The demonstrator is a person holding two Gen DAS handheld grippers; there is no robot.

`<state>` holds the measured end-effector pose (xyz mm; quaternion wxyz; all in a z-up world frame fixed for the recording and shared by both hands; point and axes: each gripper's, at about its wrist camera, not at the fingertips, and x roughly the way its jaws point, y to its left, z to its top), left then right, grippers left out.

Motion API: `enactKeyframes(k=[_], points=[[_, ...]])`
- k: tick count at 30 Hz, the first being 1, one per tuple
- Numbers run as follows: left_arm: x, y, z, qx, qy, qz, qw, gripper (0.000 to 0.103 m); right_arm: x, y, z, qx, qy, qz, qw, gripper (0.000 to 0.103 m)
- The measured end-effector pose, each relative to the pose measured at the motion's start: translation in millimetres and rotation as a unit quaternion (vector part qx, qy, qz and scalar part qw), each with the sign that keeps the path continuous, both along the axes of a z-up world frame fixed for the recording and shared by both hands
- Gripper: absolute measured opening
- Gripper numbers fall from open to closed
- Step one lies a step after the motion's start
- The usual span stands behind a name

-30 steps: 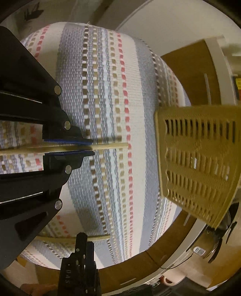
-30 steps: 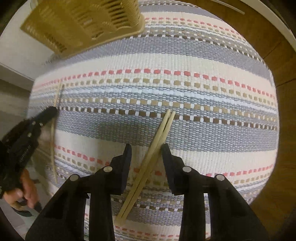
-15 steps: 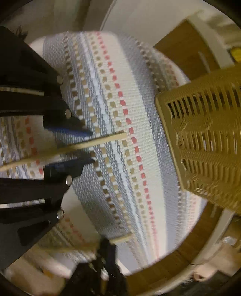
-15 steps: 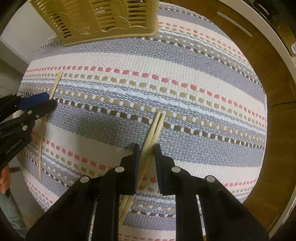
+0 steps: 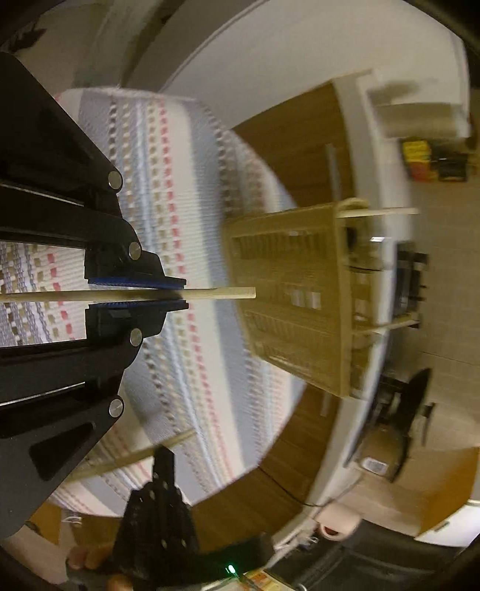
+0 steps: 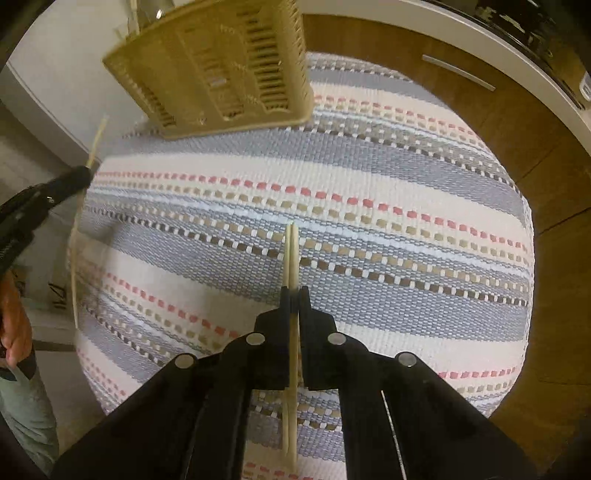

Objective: Organize utensils
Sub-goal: 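Lift both tools over the caddy and open the right tool to drop its chopsticks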

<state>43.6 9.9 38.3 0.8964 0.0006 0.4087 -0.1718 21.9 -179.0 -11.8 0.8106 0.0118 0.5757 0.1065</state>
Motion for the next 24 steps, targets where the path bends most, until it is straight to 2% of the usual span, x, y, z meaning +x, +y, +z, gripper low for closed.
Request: enactKeyframes(k=[10,14,20,24], points=[[-36.0,-10.4,39.5,-0.003,-0.084,-0.01,0.9964,0.004,-27.4,-9.9,53.1,0.038,-0.094,0.014,0.995,0.003],[-52.2,-12.1,61.2,-0.011,-0.122,-0.012,0.9924,0.004,-48.0,-8.5,85.7,0.05,-0.159,0.024,0.986,0.002],[-70.1,-11.2,92.2,-0.031,-0.171,-0.008,0.9847,0.004,-60.2,-11.9,132.4,0.069,-0.23,0.018,0.971,0.002],[-72.1,-10.6,112.2,-0.033,-0.194,-0.002,0.9804,0.004,-57.2,-13.3,158.7,0.077,-0.258,0.012,0.963,0.002]])
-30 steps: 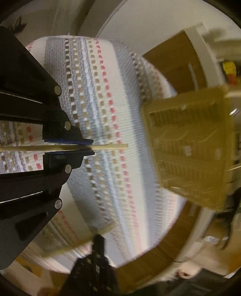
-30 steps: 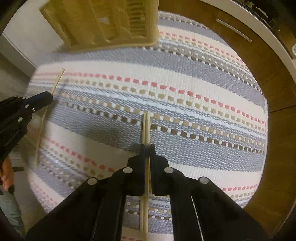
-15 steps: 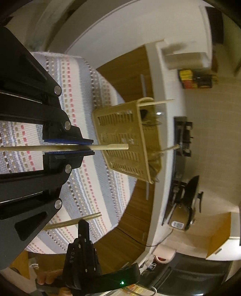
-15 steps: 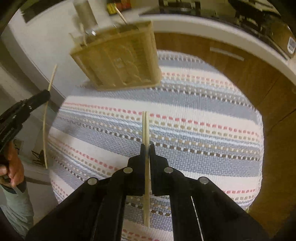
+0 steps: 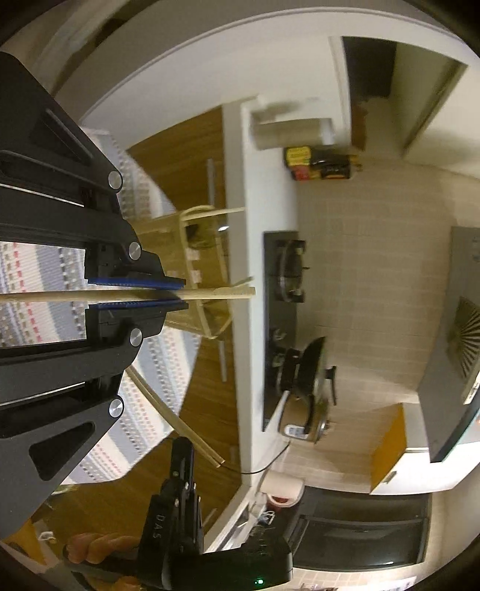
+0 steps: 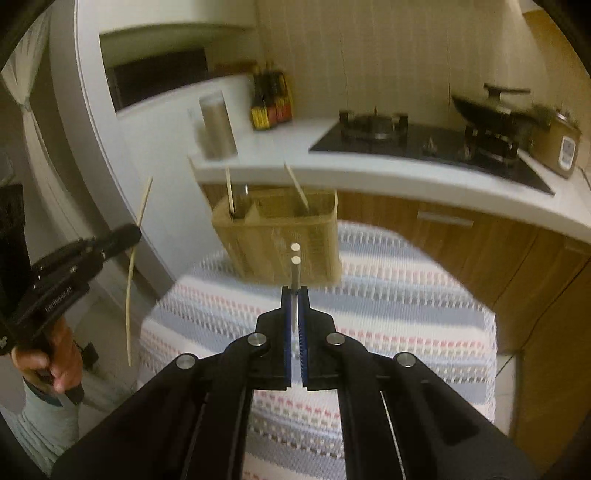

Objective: Organize utensils
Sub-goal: 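Lift both tools over the caddy and open the right tool to drop its chopsticks, then lower the right tool to grasp another chopstick while the left tool holds its chopstick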

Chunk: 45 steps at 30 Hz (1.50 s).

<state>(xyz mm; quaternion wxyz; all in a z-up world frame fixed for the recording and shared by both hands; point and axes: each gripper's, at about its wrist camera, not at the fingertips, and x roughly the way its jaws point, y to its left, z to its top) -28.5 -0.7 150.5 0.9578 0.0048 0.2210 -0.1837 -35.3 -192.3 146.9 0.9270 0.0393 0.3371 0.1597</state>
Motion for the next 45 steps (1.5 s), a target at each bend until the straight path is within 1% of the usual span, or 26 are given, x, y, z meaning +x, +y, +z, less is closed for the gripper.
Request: enactKeyframes(k=[4,8,14,18,22,24,29,32,33,34,35,36,38,40,41,43,45], points=[[0.4,1.5,20.2,-0.007,-0.019,0.006,0.9998,0.004,1.3,-1.3,20.4,0.002,-0.018,-0.001,1.0,0.002],[-0.2,1.5,32.8,-0.011,-0.036,0.009,0.9993,0.004,8.2,-0.9,28.8,-0.012,-0.016,-0.006,1.0,0.002],[10.7,-2.2,43.0,-0.009,-0.05,0.016,0.9986,0.004,19.7,1.4,35.2,-0.017,-0.014,-0.004,1.0,0.001],[21.2,-3.8,49.9,-0.016,-0.06,0.014,0.998,0.004,32.2,1.0,46.5,-0.012,-0.026,-0.006,1.0,0.001],[40.6,-6.2,58.7,-0.023,-0.071,0.014,0.9971,0.004,51.4,-0.1,64.1,-0.001,-0.04,-0.008,0.999,0.001],[51.9,-6.3,60.9,-0.028,-0.071,0.015,0.997,0.004,62.5,-0.7,73.5,0.003,-0.046,-0.007,0.999,0.001],[91.1,-2.8,65.5,-0.057,-0.063,0.013,0.9963,0.004,89.1,-0.4,94.8,0.004,-0.056,-0.004,0.998,0.001],[113.1,0.3,63.8,-0.075,-0.053,0.01,0.9957,0.004,103.3,0.3,100.2,0.007,-0.053,0.003,0.999,0.001],[118.1,1.0,62.2,-0.078,-0.051,0.008,0.9956,0.004,106.7,0.5,98.5,0.011,-0.047,0.014,0.999,0.001],[123.9,1.9,59.3,-0.081,-0.047,0.007,0.9956,0.004,110.4,3.1,92.5,0.011,-0.035,0.041,0.999,0.001],[128.4,2.4,55.9,-0.08,-0.045,0.005,0.9958,0.004,112.3,6.0,84.4,0.007,-0.023,0.054,0.998,0.002],[131.1,2.7,52.6,-0.078,-0.044,0.004,0.9959,0.004,113.5,7.5,75.6,0.0,-0.012,0.059,0.998,0.002],[133.8,3.1,47.2,-0.074,-0.044,0.0,0.9963,0.004,117.1,10.7,48.7,-0.017,0.022,0.068,0.997,0.003],[136.2,4.0,41.3,-0.071,-0.04,-0.004,0.9967,0.004,122.3,6.1,19.4,-0.027,0.058,0.063,0.996,0.005],[136.8,4.2,38.6,-0.07,-0.038,-0.005,0.9968,0.004,124.3,0.3,7.9,-0.024,0.072,0.057,0.996,0.005],[138.7,4.6,33.1,-0.067,-0.034,-0.006,0.9972,0.004,130.8,-11.7,-9.8,-0.01,0.098,0.046,0.994,0.005],[140.6,4.3,27.9,-0.063,-0.028,-0.008,0.9976,0.004,143.4,-30.9,-30.3,0.017,0.134,0.022,0.991,0.005]])
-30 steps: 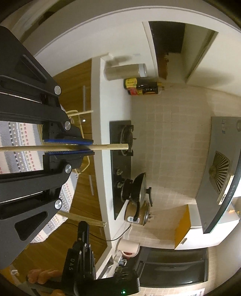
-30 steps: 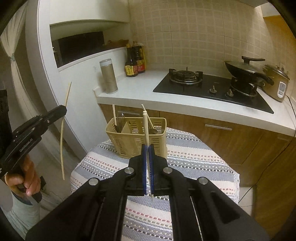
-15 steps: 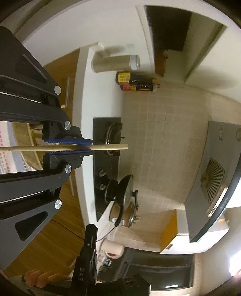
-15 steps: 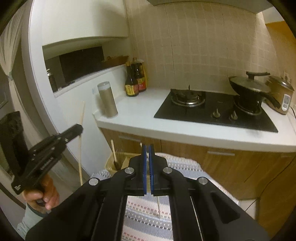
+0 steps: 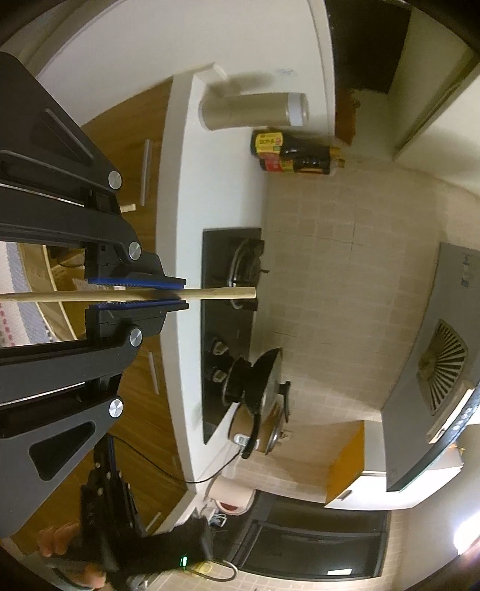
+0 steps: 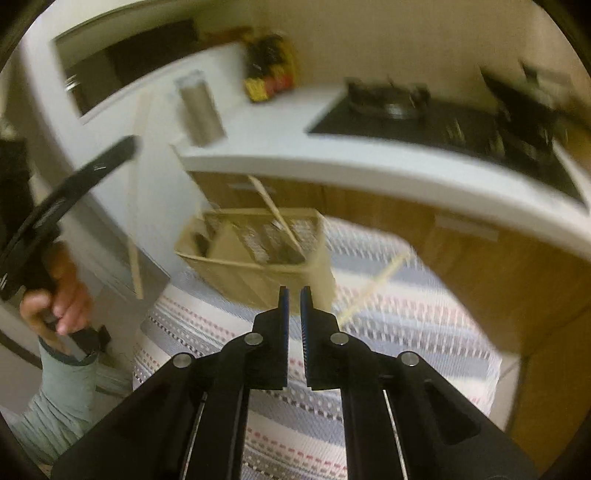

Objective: Organize utensils
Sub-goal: 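Lower the right tool to grasp another chopstick while the left tool holds its chopstick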

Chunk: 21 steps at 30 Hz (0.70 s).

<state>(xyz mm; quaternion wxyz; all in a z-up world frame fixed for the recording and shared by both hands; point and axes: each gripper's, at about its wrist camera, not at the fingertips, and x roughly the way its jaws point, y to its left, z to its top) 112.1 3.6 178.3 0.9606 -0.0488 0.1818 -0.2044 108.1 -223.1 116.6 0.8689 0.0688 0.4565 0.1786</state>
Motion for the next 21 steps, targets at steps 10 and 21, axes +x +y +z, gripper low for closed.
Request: enactKeyframes(k=[10,21], points=[[10.3,4.2,-22.7,-0.001,0.022,-0.01,0.9997,0.004,96.6,-43.3,-98.6,0.05,0.133,-0.126,0.982,0.046],[18.6,30.6,-35.5,-0.024,0.029,-0.008,0.9993,0.004,156.0,-19.4,-143.7,-0.028,0.18,-0.199,0.963,0.033]])
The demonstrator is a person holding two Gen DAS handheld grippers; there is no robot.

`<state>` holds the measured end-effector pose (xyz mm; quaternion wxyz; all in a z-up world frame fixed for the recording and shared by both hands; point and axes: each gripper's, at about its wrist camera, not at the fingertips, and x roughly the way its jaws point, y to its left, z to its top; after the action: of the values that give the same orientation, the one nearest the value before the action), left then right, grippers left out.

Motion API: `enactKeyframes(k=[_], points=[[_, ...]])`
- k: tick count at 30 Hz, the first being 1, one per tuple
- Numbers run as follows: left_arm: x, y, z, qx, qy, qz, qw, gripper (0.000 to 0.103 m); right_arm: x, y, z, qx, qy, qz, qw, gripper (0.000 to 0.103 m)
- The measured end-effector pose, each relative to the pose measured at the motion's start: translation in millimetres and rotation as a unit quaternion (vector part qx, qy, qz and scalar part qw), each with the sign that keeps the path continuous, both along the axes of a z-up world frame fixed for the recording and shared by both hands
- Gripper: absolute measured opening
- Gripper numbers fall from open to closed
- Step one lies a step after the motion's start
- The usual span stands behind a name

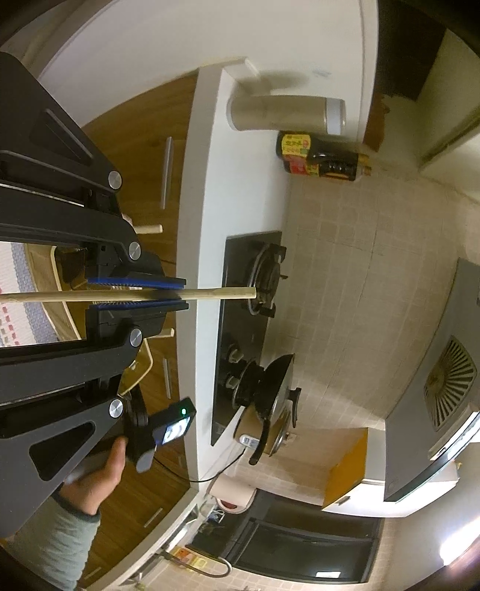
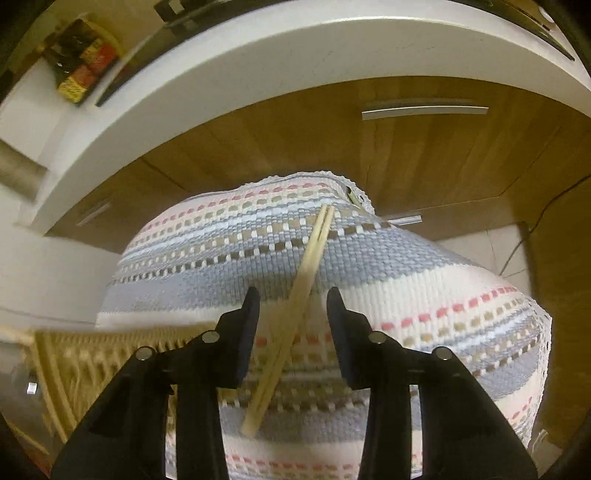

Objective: Organize utensils
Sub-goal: 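Lower the right tool to grasp another chopstick while the left tool holds its chopstick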

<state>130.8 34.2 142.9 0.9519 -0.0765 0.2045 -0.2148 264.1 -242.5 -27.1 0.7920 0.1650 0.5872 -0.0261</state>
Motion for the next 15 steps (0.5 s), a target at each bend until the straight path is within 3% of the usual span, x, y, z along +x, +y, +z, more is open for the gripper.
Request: enactKeyframes(k=[6,10,15], points=[[4.0,12.2,-10.9,-0.004,0.008,0.004,0.9999,0.004,14.4,8.8,-12.3,-0.049,0.018,-0.011,0.999,0.025],[5.9,16.3,-16.1,-0.009,0.012,0.008,0.9999,0.004,14.6,27.0,-12.0,-0.117,0.018,0.028,0.993,0.02],[4.2,11.4,-16.8,-0.006,0.013,0.006,0.9999,0.004,3.6,27.3,-10.4,-0.122,0.019,0.071,0.99,0.01]])
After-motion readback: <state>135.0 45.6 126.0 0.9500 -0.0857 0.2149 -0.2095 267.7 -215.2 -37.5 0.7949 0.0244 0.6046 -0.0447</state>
